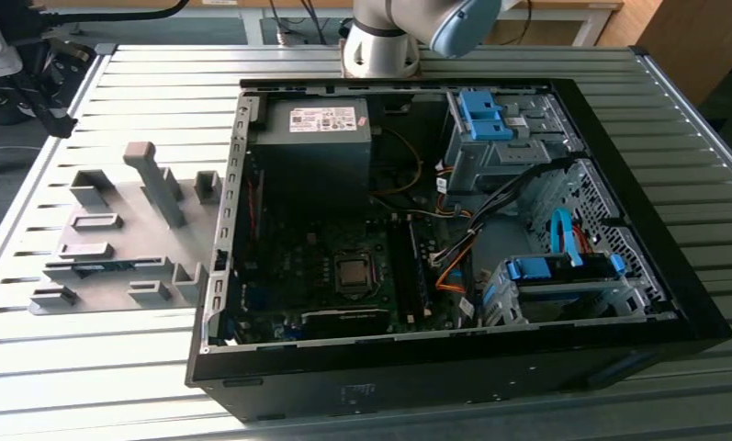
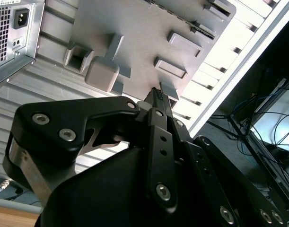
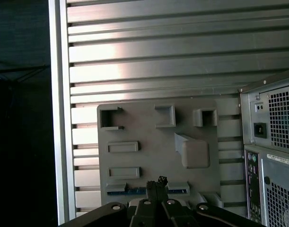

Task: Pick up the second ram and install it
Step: 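Pick up the second ram and move it above second insertion slot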

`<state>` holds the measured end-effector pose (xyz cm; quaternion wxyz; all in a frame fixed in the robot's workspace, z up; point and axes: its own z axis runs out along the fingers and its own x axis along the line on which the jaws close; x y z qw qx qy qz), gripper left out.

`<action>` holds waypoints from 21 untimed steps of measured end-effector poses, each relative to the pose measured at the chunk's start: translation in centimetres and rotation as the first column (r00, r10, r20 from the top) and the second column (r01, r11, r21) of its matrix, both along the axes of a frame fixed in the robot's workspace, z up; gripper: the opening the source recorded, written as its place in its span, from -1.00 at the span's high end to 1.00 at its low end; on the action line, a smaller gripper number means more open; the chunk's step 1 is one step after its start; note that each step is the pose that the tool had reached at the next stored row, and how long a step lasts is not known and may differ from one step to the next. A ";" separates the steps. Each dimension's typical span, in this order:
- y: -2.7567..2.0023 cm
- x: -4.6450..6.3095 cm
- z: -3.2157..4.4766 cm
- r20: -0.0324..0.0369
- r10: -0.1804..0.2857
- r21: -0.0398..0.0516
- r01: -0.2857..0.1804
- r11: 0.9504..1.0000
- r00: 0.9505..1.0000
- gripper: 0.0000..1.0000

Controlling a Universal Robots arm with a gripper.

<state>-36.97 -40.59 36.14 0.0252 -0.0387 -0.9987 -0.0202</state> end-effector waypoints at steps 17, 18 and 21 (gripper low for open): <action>-0.01 -0.1 -0.09 0.000 0.139 0.000 -0.139 0.990 0.990 0.79; 0.00 -0.1 -0.11 0.000 0.157 0.000 -0.157 0.988 0.988 0.79; 0.00 -0.1 -0.13 0.000 0.199 0.000 -0.199 0.980 0.980 0.79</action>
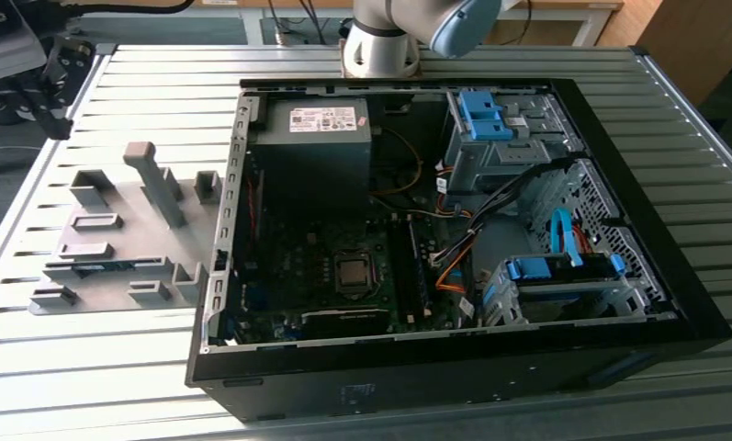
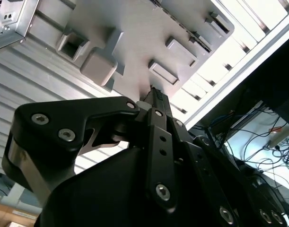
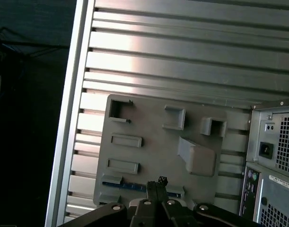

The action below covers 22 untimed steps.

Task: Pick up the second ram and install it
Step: 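Pick up the second ram and move it above second insertion slot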

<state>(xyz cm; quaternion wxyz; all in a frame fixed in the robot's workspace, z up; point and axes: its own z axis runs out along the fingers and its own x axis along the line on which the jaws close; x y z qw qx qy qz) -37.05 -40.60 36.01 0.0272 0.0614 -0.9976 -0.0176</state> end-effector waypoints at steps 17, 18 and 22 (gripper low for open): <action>-0.05 -0.3 -0.10 0.000 0.194 0.000 -0.194 0.981 0.981 0.79; -0.05 -0.3 -0.10 0.000 0.204 0.000 -0.204 0.979 0.979 0.79; -0.05 -0.3 -0.10 0.000 0.231 -0.001 -0.231 0.973 0.973 0.79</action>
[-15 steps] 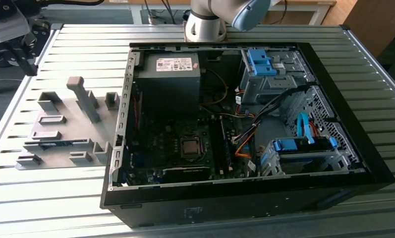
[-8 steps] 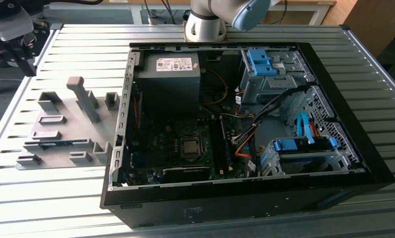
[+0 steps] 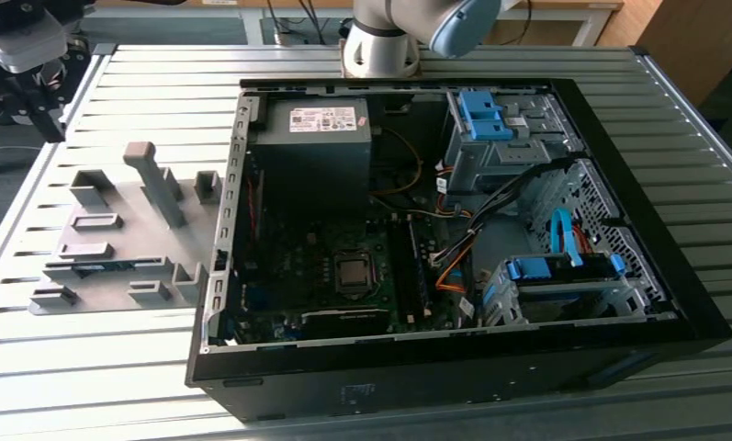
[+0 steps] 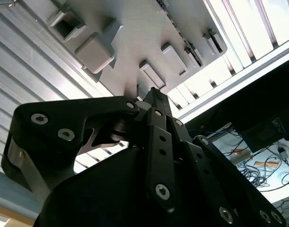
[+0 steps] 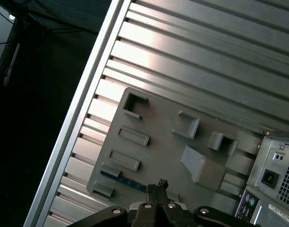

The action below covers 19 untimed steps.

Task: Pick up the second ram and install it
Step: 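Pick up the second ram and move it above second insertion slot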

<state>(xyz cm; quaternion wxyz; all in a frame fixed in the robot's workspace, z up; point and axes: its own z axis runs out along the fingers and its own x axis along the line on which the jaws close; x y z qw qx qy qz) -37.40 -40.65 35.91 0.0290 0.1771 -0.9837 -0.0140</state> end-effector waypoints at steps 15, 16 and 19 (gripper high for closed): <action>-0.02 -0.3 -0.06 0.000 0.140 0.000 -0.140 0.990 0.990 0.79; -0.02 -0.3 -0.07 0.000 0.153 0.000 -0.153 0.988 0.988 0.79; -0.05 -0.3 -0.12 0.000 0.189 0.000 -0.189 0.982 0.982 0.79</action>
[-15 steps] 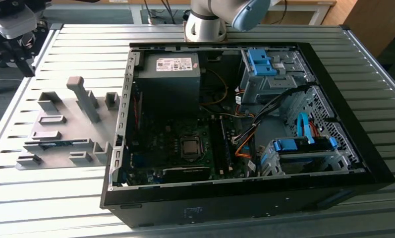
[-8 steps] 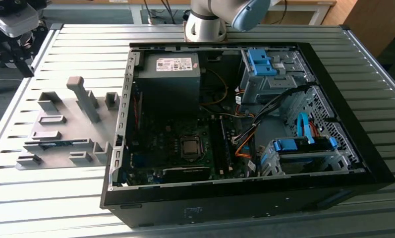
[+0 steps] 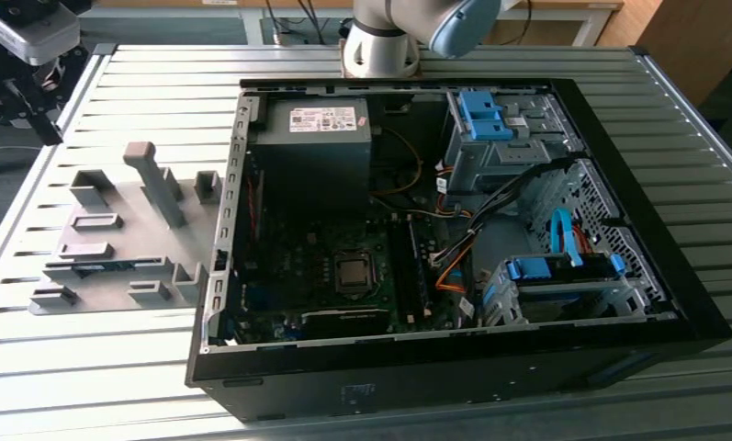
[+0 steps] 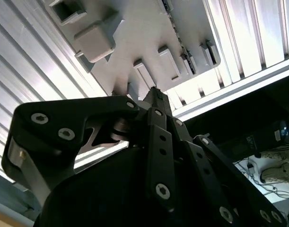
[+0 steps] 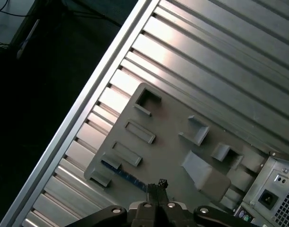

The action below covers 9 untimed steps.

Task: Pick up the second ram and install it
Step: 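Pick up the second ram and move it above second insertion slot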

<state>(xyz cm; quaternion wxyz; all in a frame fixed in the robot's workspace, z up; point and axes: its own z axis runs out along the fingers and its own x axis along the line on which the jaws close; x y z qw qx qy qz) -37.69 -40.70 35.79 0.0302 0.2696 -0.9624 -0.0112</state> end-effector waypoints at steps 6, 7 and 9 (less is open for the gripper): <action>-0.16 -0.8 -0.07 0.012 0.023 0.000 -0.023 1.000 1.000 0.79; -0.19 -1.1 -0.11 0.019 0.023 -0.001 -0.023 1.000 1.000 0.79; -0.22 -1.5 -0.19 0.033 0.023 0.002 -0.023 1.000 0.999 0.79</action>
